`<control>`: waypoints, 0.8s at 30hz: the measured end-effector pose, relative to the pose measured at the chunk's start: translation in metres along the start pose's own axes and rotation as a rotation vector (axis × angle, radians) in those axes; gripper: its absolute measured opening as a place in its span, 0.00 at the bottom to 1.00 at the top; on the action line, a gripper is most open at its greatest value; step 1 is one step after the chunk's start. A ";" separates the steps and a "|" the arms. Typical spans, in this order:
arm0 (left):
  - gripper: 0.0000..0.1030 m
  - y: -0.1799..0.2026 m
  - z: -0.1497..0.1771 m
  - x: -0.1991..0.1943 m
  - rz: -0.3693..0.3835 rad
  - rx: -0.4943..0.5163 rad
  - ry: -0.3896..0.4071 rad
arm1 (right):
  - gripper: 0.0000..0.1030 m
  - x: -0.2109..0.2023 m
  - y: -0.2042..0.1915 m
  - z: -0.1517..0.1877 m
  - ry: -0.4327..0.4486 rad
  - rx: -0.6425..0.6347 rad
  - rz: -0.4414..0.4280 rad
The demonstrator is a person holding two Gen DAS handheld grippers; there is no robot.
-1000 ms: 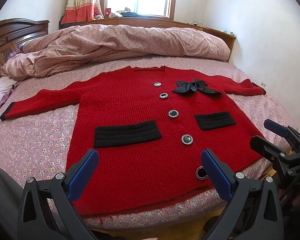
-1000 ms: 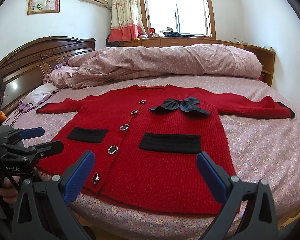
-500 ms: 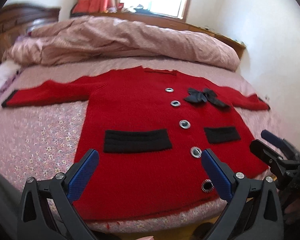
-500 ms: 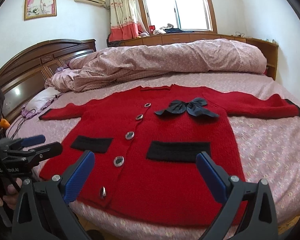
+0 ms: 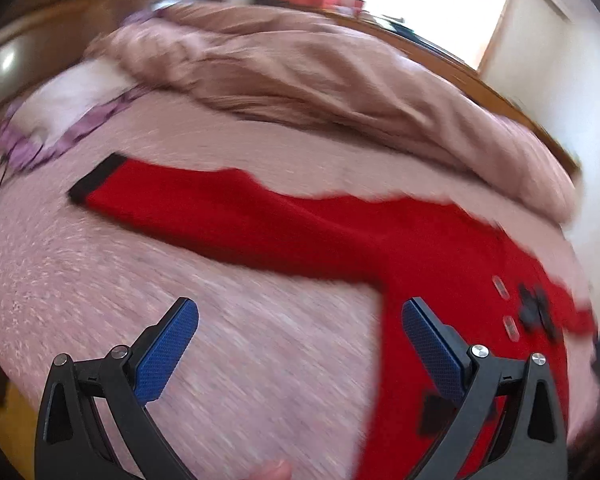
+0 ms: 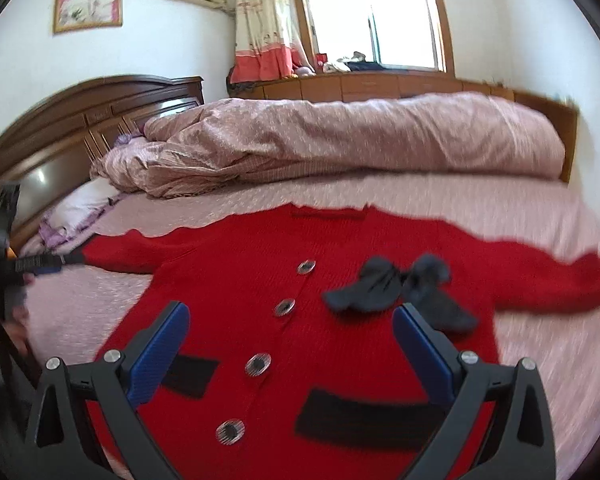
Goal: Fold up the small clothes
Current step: 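Grasp the cardigan sleeve cuff with the left gripper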
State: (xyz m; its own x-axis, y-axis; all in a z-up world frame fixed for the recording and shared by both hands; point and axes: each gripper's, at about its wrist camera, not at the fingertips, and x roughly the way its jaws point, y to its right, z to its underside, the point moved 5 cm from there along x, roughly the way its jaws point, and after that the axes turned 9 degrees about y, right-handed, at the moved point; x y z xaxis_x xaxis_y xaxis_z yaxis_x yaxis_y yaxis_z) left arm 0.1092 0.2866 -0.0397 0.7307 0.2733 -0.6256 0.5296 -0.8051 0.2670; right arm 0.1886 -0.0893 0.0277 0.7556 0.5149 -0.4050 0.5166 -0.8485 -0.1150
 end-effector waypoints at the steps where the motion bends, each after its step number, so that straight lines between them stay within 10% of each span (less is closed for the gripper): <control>1: 0.96 -0.016 -0.007 0.008 -0.030 -0.040 -0.005 | 1.00 0.003 0.003 -0.003 0.003 -0.007 0.007; 5: 0.96 -0.105 -0.026 0.042 -0.157 -0.309 -0.023 | 1.00 0.012 0.015 -0.002 -0.007 0.070 -0.002; 12: 0.95 -0.192 -0.018 0.076 -0.152 -0.657 -0.052 | 1.00 0.032 0.011 0.002 -0.059 0.135 -0.087; 24: 0.95 -0.231 -0.052 0.097 -0.073 -0.694 0.089 | 1.00 0.066 0.009 -0.002 -0.086 0.127 -0.071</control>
State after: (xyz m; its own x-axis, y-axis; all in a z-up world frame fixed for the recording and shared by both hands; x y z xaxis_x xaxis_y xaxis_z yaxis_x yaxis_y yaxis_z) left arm 0.0797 0.5266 -0.1242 0.6997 0.3797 -0.6051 0.7094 -0.2690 0.6515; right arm 0.2439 -0.0622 0.0016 0.6790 0.5665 -0.4670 0.5085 -0.8217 -0.2574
